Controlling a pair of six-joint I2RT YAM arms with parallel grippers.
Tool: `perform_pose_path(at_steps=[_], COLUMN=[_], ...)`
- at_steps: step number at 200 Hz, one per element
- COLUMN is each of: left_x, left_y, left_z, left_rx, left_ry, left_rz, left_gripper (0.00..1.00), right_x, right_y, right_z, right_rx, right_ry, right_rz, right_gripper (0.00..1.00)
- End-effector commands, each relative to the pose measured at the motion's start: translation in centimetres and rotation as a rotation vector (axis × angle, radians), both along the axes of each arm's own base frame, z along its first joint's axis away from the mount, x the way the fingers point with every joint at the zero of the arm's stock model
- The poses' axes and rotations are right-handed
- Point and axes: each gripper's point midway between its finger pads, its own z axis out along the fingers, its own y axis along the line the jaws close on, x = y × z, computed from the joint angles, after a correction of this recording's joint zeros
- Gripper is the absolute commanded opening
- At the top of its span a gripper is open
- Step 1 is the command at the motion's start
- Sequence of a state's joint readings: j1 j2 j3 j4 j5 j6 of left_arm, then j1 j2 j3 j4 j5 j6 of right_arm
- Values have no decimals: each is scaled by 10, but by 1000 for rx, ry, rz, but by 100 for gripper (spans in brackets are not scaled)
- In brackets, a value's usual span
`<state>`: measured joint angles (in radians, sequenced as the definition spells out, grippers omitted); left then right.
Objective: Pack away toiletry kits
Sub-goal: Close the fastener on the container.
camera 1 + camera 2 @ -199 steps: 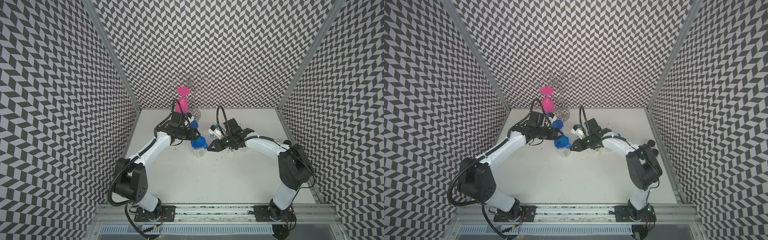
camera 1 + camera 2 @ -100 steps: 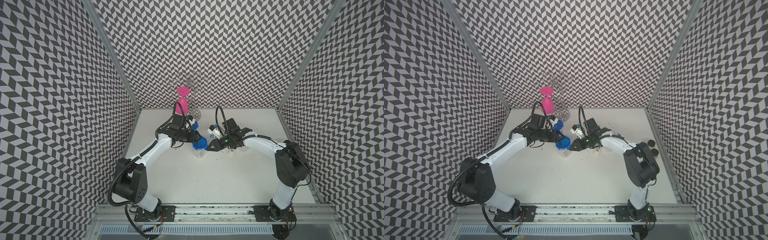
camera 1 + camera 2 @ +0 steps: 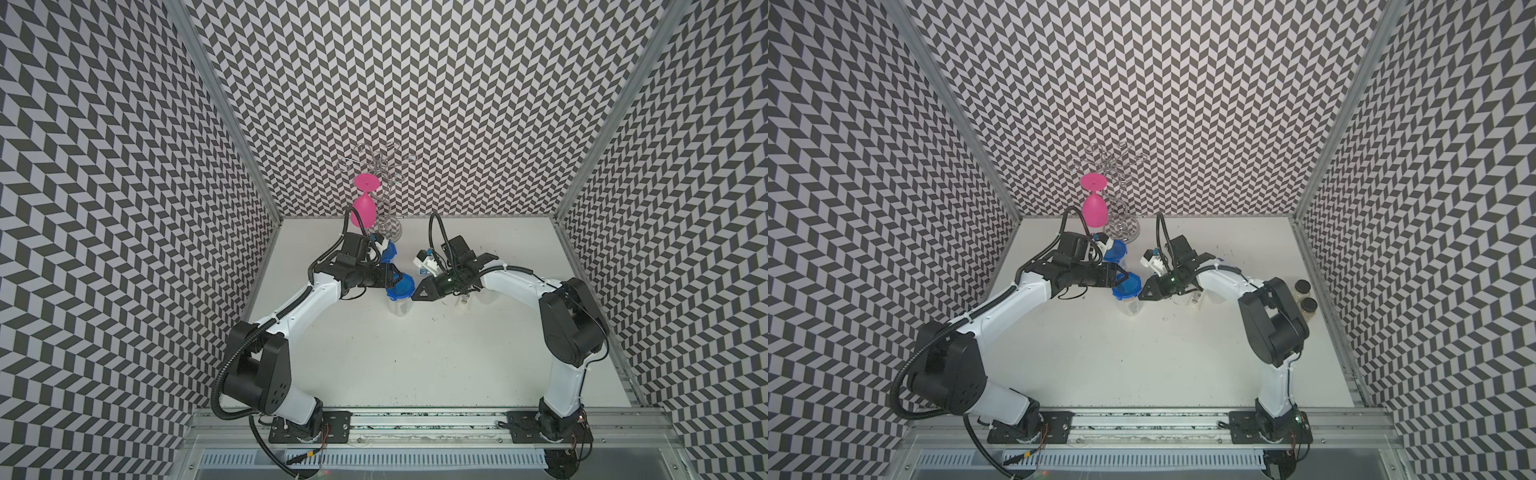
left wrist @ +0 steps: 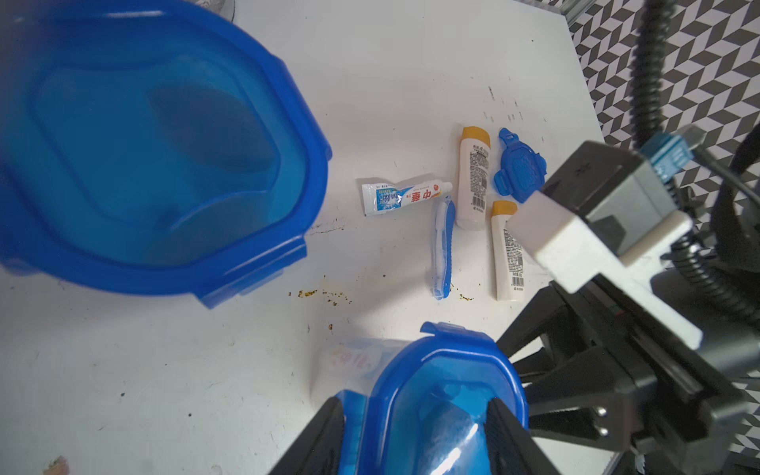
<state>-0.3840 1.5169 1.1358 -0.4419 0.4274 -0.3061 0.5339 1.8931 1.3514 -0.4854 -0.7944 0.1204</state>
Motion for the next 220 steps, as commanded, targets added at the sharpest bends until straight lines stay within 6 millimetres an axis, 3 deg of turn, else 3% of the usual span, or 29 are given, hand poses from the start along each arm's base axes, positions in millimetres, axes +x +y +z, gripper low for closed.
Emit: perform_pose_path(at_steps=[1, 121, 176, 220], left_x=[-18, -28, -23, -15], left_y=[-13, -18, -13, 0], left_z=[5, -15, -9, 17], left_rx=[-58, -3, 33, 59], left_ry=[32, 55, 27, -76], left_rz=[-57, -43, -11, 49], left_gripper=[57, 58, 59, 54], right_x=[20, 19, 19, 18], right_y=[11, 11, 11, 9], right_z=[23, 22, 22, 20], right_rx=[63, 69, 67, 54], right_ry=[-102, -101, -100, -101], right_rz=[1, 4, 4, 5], right_gripper=[27, 26, 26, 26])
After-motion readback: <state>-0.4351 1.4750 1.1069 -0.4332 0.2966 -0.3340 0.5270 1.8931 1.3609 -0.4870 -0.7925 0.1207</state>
